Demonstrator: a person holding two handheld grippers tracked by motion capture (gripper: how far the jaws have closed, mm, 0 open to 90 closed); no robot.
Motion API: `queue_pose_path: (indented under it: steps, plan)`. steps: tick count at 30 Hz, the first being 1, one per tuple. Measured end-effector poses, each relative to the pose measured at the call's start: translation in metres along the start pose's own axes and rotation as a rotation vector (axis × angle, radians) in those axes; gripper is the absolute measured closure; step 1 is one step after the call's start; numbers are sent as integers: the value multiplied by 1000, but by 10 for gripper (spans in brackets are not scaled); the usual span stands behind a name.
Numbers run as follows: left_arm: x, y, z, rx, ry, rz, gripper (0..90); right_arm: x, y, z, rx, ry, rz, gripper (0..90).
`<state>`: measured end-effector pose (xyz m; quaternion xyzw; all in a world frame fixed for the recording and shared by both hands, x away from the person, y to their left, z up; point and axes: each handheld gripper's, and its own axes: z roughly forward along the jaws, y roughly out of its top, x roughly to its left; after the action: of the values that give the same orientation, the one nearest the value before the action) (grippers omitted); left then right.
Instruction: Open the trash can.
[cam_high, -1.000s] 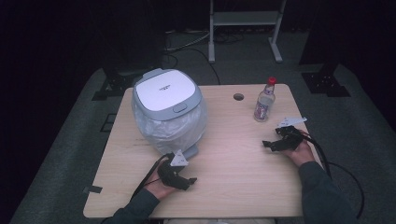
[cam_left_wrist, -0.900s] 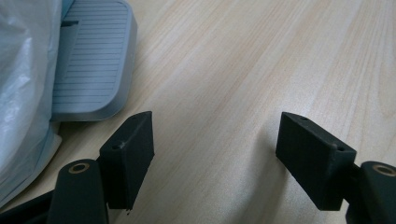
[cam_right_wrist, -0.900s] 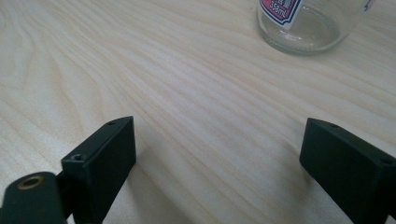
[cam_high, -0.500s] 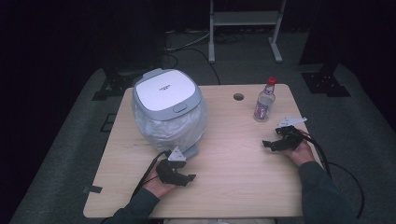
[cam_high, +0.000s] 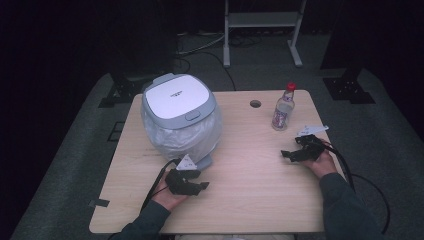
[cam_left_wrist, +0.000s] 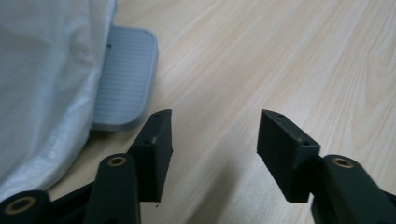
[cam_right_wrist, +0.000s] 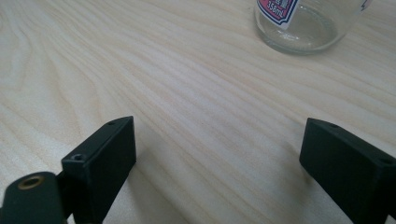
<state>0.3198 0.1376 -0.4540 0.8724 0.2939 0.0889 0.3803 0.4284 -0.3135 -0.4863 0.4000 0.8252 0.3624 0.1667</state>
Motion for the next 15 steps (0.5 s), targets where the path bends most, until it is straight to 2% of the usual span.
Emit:
queue_pose_path:
  steps: [1,2,3,5,9,13,15]
  plan:
    - [0,0,0,0,0,0,472,0,0,0,0,0,0,91]
    - [0,1,-1,-9,11,5,472,0,0,0,0,0,0,91]
    - [0,2,-2,-14,34,16,511,0,0,0,0,0,0,91]
    - [0,3,-3,-18,47,22,527,0,0,0,0,-1,0,91]
    - [-1,9,-4,-30,79,39,627,0,0,0,0,-1,1,91]
    - [-2,14,0,-11,150,78,717,0,0,0,0,-2,1,92]
    - [-3,14,2,-9,183,81,759,0,0,0,0,-2,1,92]
